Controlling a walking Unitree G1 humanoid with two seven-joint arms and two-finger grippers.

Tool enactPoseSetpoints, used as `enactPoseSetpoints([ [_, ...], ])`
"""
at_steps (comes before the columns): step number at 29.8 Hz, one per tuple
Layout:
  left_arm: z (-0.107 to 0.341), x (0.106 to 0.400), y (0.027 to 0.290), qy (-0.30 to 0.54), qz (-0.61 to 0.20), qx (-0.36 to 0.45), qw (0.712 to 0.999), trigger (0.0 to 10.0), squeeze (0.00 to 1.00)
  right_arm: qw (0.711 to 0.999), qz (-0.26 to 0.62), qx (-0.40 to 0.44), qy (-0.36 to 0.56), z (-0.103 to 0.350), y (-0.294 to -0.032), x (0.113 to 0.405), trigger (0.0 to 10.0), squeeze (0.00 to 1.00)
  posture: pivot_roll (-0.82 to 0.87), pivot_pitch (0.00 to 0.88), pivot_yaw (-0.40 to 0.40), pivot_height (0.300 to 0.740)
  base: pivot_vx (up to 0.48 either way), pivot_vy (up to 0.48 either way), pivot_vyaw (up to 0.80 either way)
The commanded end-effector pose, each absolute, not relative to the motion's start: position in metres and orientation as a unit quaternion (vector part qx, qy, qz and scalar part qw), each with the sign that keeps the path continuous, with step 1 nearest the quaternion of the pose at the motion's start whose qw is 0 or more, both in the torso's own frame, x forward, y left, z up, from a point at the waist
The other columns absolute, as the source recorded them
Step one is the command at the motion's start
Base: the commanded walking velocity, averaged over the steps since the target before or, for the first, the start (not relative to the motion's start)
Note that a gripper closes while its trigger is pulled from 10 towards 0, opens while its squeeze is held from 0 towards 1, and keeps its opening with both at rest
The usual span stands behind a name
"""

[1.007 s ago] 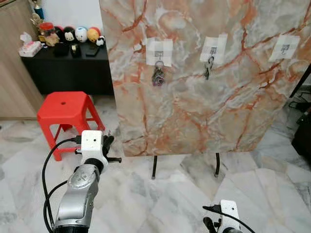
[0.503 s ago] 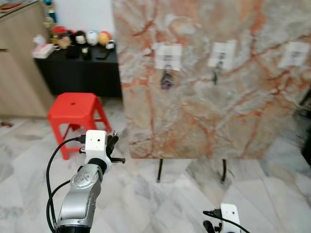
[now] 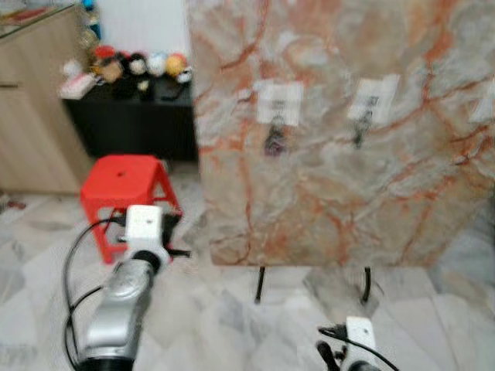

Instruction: Hang keys on a hook

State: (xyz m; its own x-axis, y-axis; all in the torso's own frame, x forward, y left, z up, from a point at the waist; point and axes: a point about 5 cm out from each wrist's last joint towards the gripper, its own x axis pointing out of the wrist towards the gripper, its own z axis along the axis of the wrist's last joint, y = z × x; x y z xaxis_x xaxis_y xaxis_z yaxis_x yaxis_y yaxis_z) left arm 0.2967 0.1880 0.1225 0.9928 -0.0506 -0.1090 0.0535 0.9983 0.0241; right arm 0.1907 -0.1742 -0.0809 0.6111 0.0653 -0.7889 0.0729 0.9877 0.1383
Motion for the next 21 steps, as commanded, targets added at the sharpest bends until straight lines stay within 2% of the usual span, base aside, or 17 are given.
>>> enactPoseSetpoints([
  [1, 0.1217, 0.2970, 0.1800, 0.054, -0.037, 0.009, 0.998, 10.0, 0.00, 0.893, -0.012, 0.068, 0.445, -0.0820, -0.1840, 0.1867, 10.0, 0.00, 0.13, 0.020, -0.046, 0.740, 0.330, 0.000, 0.00],
  [7, 0.1222, 0.2955, 0.1812, 0.049, -0.027, 0.008, 0.998, 10.0, 0.00, 0.892, -0.011, 0.064, 0.448, -0.0829, -0.1843, 0.1848, 10.0, 0.00, 0.13, 0.038, -0.052, 0.740, 0.260, 0.000, 0.76],
  [19, 0.1218, 0.2952, 0.1810, 0.049, -0.024, 0.012, 0.998, 10.0, 0.00, 0.892, -0.006, 0.057, 0.449, -0.0831, -0.1834, 0.1844, 10.0, 0.00, 0.12, 0.056, -0.054, 0.740, 0.000, 0.000, 0.00],
  [21, 0.1224, 0.2959, 0.1812, 0.048, -0.022, 0.012, 0.999, 10.0, 0.00, 0.893, 0.001, 0.041, 0.449, -0.0827, -0.1833, 0.1852, 10.0, 0.00, 0.13, 0.058, -0.055, 0.740, 0.000, 0.000, 0.80],
])
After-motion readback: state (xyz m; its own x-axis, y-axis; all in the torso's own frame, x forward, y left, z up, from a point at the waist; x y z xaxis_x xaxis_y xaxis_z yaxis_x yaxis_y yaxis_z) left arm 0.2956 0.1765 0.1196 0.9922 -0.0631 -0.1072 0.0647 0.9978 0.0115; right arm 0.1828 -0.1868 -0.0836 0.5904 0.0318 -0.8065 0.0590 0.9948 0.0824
